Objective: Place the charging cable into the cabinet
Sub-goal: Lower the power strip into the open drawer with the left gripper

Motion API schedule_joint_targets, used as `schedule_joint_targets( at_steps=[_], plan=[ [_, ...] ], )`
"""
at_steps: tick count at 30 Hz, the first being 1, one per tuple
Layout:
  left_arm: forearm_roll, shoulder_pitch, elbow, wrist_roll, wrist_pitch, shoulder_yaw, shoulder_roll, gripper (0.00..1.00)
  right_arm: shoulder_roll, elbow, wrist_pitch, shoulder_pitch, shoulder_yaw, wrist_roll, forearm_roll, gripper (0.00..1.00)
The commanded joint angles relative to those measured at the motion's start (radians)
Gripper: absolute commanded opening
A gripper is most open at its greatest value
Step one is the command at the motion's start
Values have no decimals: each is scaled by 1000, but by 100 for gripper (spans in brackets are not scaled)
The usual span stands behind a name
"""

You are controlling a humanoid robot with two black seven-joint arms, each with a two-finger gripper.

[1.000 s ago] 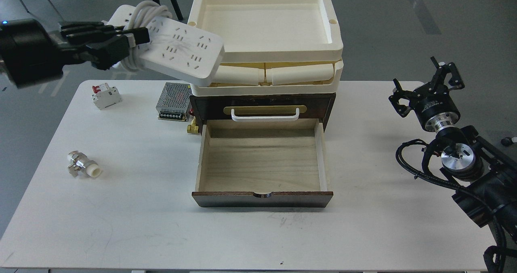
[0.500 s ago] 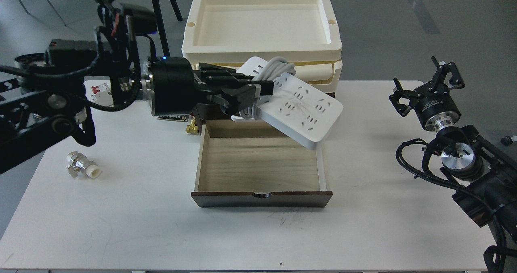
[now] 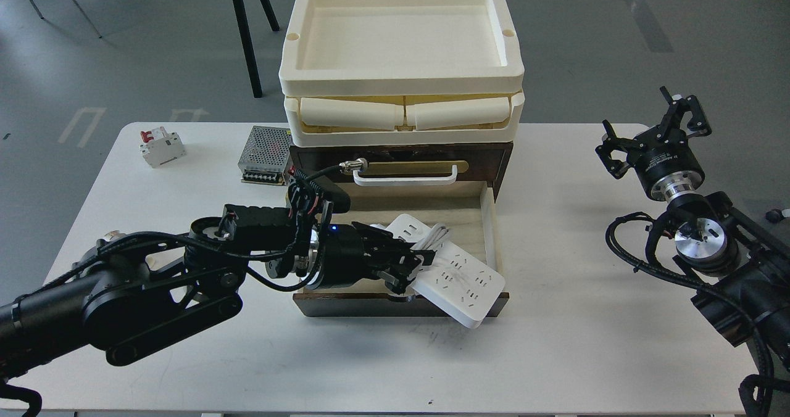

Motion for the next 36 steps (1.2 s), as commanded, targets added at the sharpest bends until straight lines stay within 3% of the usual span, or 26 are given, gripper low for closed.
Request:
schedule_joint_targets(
  at_steps=[1,19,26,29,32,36],
  plan=[
    [-58,0,14,0,1,-44,-2,5,0,2,0,-1,0,0,0,100],
    [-121,40,97,6,13,-66,34,7,0,5,0,-2,0,0,0,100],
    [-121,48,193,2,12,-64,34,10,0,5,0,-2,0,0,0,100],
    [-121,54,193,11,12,-64,34,19,0,5,0,-2,0,0,0,100],
    [-121,60,193,17,12,-64,34,44,0,5,0,-2,0,0,0,100],
    [-121,80,189,11,13,-67,38,48,0,5,0,-2,0,0,0,100]
  ],
)
